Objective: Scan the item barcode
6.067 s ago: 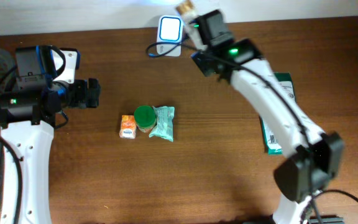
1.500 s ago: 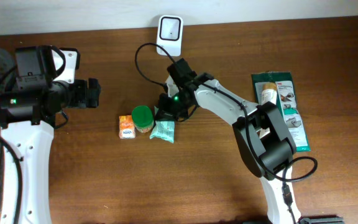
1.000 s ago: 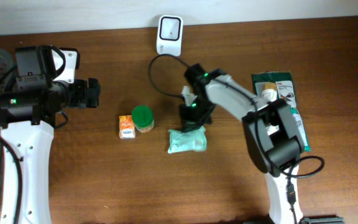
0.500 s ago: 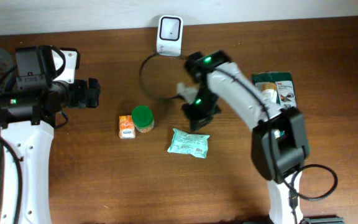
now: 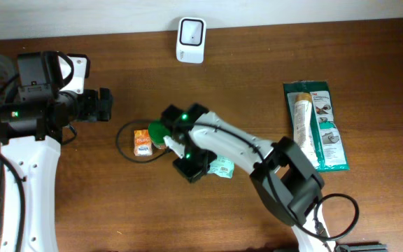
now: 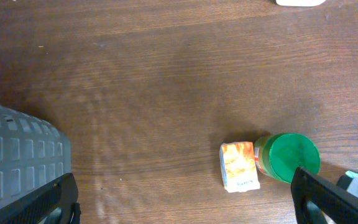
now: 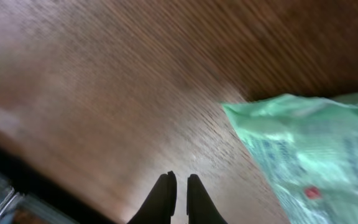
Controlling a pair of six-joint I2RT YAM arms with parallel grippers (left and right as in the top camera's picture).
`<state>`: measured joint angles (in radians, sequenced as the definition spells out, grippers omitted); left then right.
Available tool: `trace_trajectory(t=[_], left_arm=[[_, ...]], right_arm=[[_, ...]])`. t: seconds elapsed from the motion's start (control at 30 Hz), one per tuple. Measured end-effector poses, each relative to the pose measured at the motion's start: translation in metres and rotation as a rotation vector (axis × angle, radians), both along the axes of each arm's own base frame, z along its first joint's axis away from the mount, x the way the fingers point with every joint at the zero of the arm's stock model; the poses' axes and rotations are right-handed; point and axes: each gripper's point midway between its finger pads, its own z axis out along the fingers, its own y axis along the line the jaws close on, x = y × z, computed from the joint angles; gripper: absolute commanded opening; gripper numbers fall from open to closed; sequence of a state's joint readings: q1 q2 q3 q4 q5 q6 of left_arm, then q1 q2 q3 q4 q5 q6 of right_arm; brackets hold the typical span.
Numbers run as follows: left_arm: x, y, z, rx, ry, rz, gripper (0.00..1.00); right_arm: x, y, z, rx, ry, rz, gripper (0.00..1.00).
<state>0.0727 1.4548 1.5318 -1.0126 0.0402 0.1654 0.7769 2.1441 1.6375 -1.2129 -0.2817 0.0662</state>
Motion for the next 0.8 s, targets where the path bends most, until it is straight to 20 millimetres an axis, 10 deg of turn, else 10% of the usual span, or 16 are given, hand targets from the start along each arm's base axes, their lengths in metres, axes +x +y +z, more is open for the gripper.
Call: trace_trajectory(t=[0.33,0.6,0.8], left_arm=[[0.000,0.000,0.000,0.000,0.000,0.000,0.99],[0.000,0.000,0.000,0.000,0.000,0.000,0.99],[0.000,0.000,0.000,0.000,0.000,0.000,0.99]], right_arm=[[0.081,-0.029,-0.012,-0.101,-0.266,-0.280,0.08],[0.149,-0.100,-0.011,-0.117,-0.335,-0.505,0.09],[0.151,-0.141,-0.006,0.054,-0.135,-0.584,0.48]])
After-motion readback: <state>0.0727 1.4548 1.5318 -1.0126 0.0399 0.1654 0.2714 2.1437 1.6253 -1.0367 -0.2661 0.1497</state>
